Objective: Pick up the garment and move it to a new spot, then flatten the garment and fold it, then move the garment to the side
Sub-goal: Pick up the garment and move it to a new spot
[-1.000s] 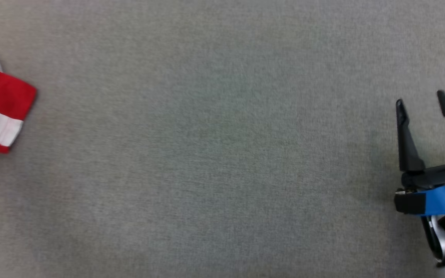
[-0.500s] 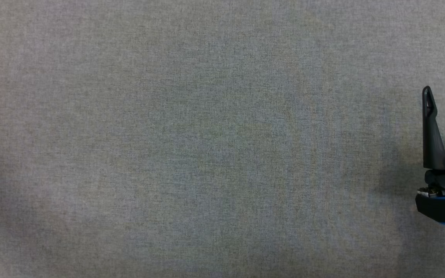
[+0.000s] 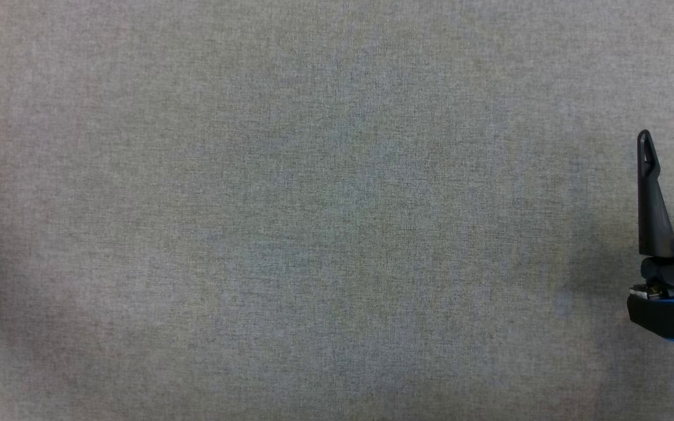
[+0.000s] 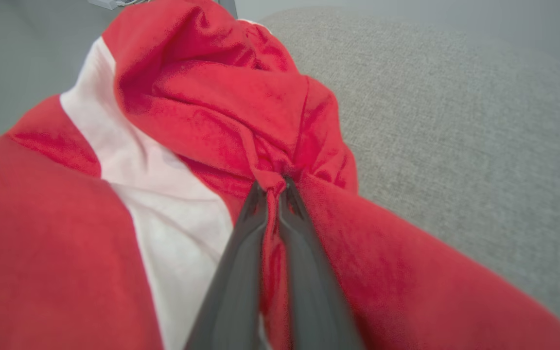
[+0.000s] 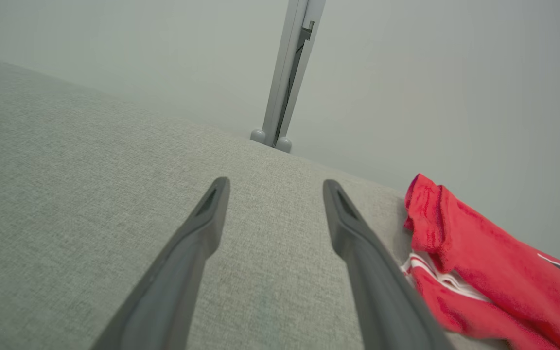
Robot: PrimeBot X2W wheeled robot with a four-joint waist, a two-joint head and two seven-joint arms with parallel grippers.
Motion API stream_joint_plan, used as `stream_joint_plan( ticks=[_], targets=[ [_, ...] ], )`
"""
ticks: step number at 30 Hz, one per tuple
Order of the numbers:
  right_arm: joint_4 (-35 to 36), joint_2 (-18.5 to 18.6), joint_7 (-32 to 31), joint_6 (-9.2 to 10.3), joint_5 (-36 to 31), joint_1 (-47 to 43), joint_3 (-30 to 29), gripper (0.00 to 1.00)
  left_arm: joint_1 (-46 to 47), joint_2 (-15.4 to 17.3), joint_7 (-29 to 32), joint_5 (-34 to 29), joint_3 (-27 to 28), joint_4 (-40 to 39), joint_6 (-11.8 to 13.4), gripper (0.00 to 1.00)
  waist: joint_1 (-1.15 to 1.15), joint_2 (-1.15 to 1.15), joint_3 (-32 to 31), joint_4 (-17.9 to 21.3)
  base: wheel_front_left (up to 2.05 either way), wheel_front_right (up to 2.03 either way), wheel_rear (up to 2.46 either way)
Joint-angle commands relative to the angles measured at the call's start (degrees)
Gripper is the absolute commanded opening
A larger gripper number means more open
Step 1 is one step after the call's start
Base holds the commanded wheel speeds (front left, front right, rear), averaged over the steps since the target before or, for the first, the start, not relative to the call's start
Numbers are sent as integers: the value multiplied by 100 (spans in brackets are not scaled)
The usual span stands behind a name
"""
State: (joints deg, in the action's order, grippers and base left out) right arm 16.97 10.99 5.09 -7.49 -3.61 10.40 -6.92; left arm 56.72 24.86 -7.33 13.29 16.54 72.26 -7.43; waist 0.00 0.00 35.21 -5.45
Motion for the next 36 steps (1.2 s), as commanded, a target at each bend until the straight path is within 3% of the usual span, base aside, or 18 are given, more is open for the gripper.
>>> stream_joint_plan(
  ticks=[1,11,18,29,36],
  targets=[
    [-11,-24,53,-1,38,31,2,100,-95,-43,-73,-3,-61,51,-5,0,0,0,-45,12,0,0,0],
    [-468,-272,365,-1,149,101,182,100,302,78,-759,132,-727,-828,-6,0,0,0,-568,102,0,0,0],
    [-1023,-510,683,-1,259,142,314,100,440,67,-786,281,-1404,-2160,-7,0,0,0,-1126,342,0,0,0],
    [-1719,-778,982,-1,502,164,605,100,824,-79,-524,612,-2911,-3975,-6,0,0,0,-1759,1307,0,0,0],
    [-1968,-804,1010,-1,805,148,760,100,759,-464,-177,672,-3719,-4573,-6,0,0,0,-1959,1923,0,0,0]
  ],
)
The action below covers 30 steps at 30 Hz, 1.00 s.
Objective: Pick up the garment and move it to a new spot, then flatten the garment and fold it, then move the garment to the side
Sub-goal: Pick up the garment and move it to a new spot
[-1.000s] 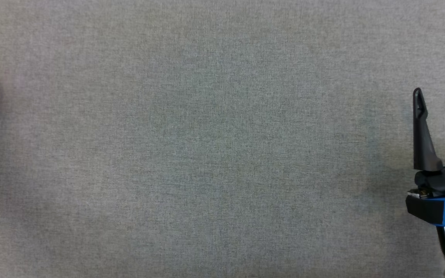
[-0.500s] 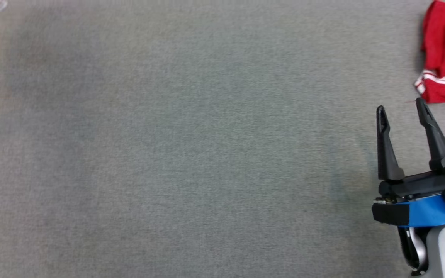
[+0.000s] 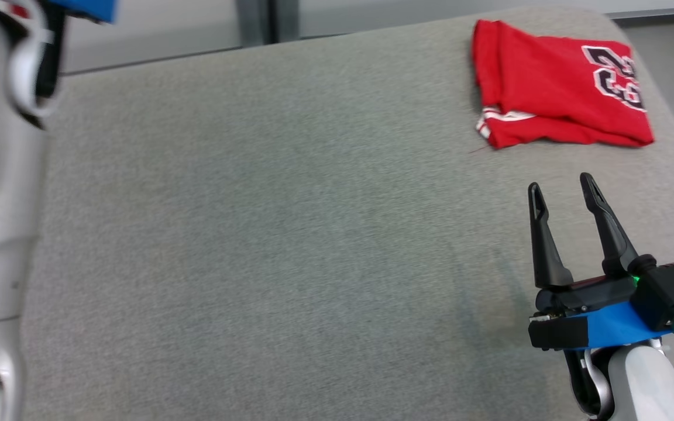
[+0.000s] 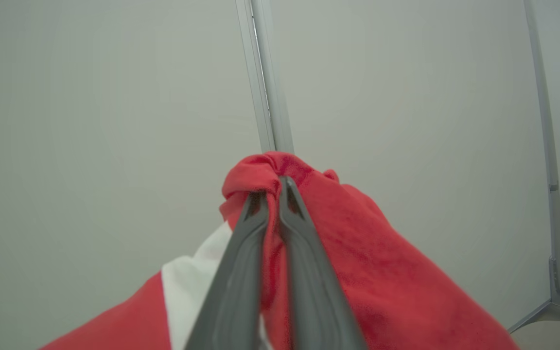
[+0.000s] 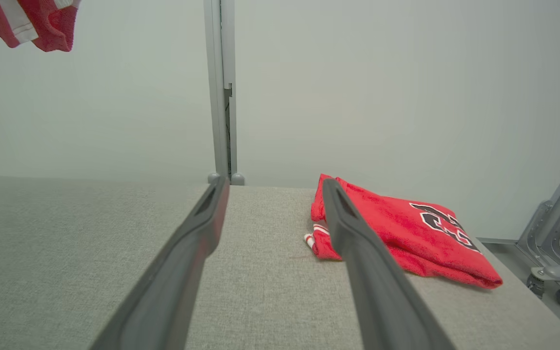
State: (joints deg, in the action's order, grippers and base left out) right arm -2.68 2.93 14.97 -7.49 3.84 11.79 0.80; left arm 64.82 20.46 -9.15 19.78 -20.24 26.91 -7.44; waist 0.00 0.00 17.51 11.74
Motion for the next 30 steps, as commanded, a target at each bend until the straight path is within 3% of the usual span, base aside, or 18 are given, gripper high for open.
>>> stream_joint_plan(
  ticks=[1,9,21,28,29,30],
  targets=[
    [-12,0,23,-1,101,-6,-11,100,-98,-107,29,40,-158,-79,-5,0,0,0,-201,242,0,0,0],
    [25,-4,25,-1,350,-39,-10,100,-872,-588,29,185,-944,-8,-5,0,0,0,-241,426,0,0,0],
    [-67,-3,26,-1,410,-1,-53,100,-2653,-1084,-428,623,-1299,1044,28,0,0,0,-259,248,0,0,0],
    [-161,-1,24,-1,402,-35,-120,100,-3209,-1285,-559,636,-1585,1409,13,0,0,0,-324,123,0,0,0],
    [-181,-1,24,-1,404,-54,-117,100,-3237,-1300,-576,589,-1629,1419,11,25,0,0,-346,106,0,0,0],
    [-203,-2,24,-1,403,-72,-113,100,-3244,-1295,-578,499,-1674,1402,11,93,0,0,-369,82,0,0,0]
  ],
)
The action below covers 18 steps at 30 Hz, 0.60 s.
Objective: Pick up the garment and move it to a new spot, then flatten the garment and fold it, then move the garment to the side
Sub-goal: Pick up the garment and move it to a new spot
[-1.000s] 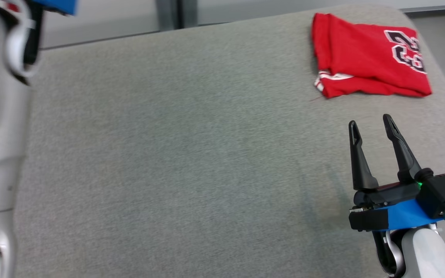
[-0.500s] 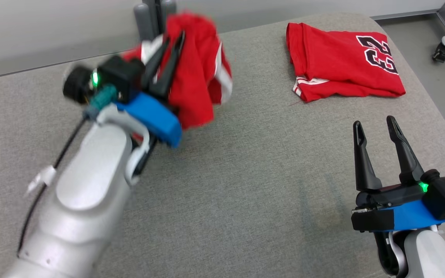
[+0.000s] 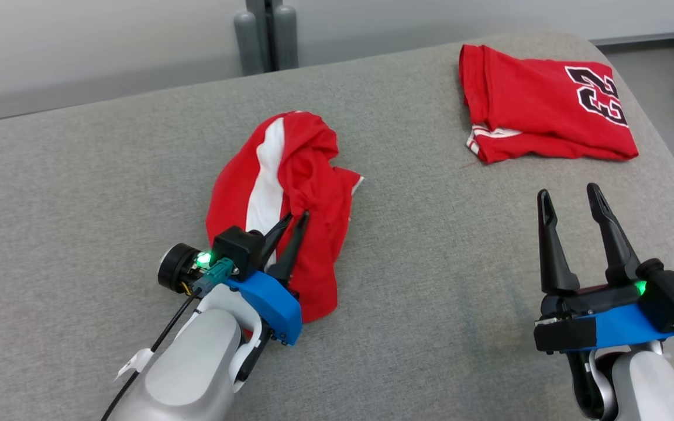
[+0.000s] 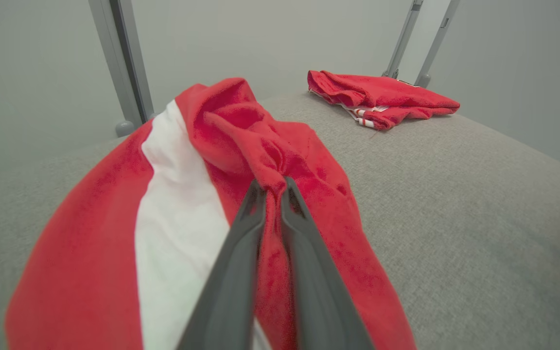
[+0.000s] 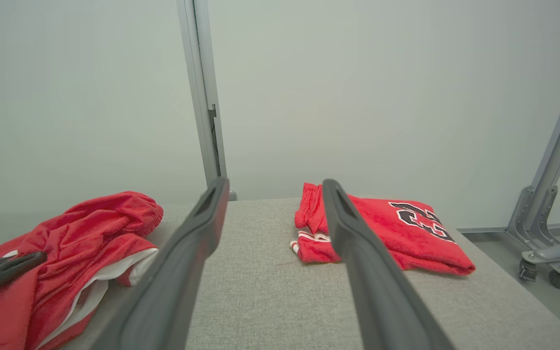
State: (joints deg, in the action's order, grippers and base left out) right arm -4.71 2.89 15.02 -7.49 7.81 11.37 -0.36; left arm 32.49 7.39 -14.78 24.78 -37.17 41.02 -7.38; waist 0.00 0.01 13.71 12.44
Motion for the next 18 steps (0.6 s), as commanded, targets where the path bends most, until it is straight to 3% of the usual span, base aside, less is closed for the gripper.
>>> stream_joint_plan(
  ticks=[1,14,18],
  targets=[
    [-30,2,19,-1,6,-55,-11,100,-29,10,-28,-43,5,-24,19,100,0,-1,-28,-23,0,0,0],
    [-255,3,19,-1,-48,-308,-75,100,-784,352,-45,-550,1350,-1838,483,100,0,-1,-524,-548,0,0,0],
    [-319,4,18,-1,-75,-362,-102,100,-1167,460,-45,-774,1775,-2239,512,100,0,-1,-645,-771,0,0,0]
  ],
)
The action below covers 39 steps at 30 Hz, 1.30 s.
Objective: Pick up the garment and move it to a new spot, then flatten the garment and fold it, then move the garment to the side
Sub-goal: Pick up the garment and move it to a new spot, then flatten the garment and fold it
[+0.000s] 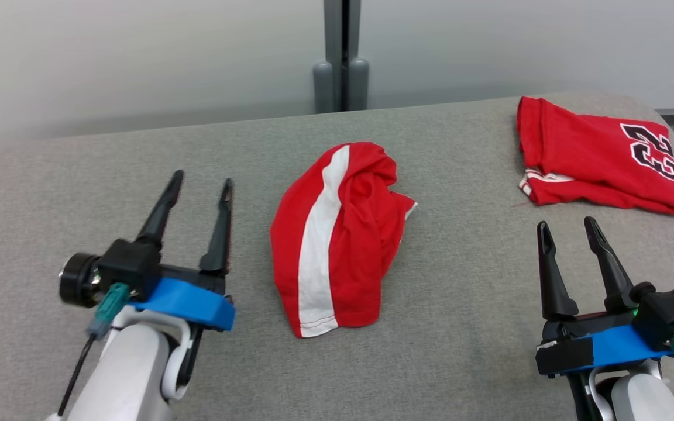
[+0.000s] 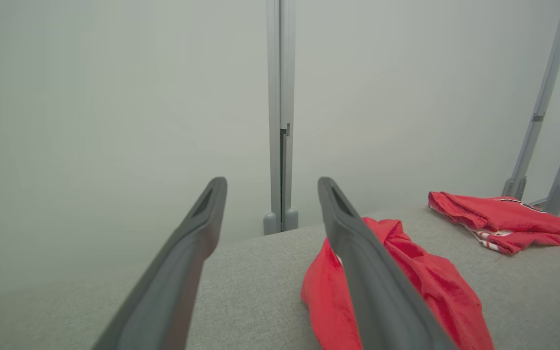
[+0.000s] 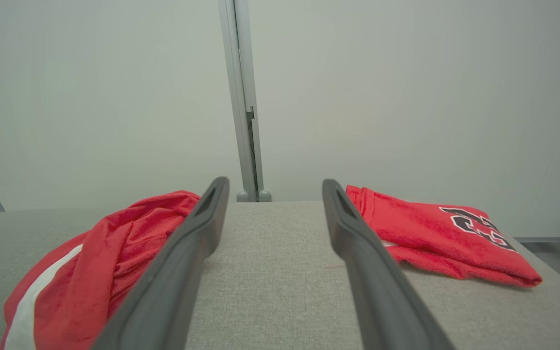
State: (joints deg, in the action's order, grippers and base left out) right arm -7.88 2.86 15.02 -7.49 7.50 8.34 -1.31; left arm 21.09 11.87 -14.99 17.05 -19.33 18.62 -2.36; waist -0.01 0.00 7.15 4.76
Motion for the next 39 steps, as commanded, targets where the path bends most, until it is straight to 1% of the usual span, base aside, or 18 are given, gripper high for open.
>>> stream_joint_plan(
  ticks=[1,6,13,16,22,28,39],
  targets=[
    [-13,6,19,-1,-50,-70,-9,100,-118,17,-25,-36,114,-94,19,100,1,0,-14,-53,0,0,0],
    [-77,6,19,-1,-50,-136,-13,100,-676,32,-24,-215,701,-394,41,100,1,0,-120,-242,0,0,0],
    [-146,8,19,-1,-78,-252,-45,100,-1373,-117,-25,-399,1506,-656,28,100,1,0,-261,-426,0,0,0],
    [-164,7,19,-1,-91,-328,-81,100,-1622,-196,-25,-528,1701,-695,-44,100,1,0,-320,-492,0,0,0],
    [-320,8,19,-1,-125,-481,-129,100,-1921,-351,-26,-756,1845,-727,-217,100,1,0,-468,-588,0,0,0],
    [-398,8,19,-1,-76,-631,-143,100,-2043,-503,-26,-902,1919,-656,-323,100,1,0,-562,-610,0,0,0],
    [-501,7,19,-1,-84,-575,-112,100,-1887,-590,-26,-1047,2003,-562,-447,100,1,0,-535,-563,0,0,0]
  ],
)
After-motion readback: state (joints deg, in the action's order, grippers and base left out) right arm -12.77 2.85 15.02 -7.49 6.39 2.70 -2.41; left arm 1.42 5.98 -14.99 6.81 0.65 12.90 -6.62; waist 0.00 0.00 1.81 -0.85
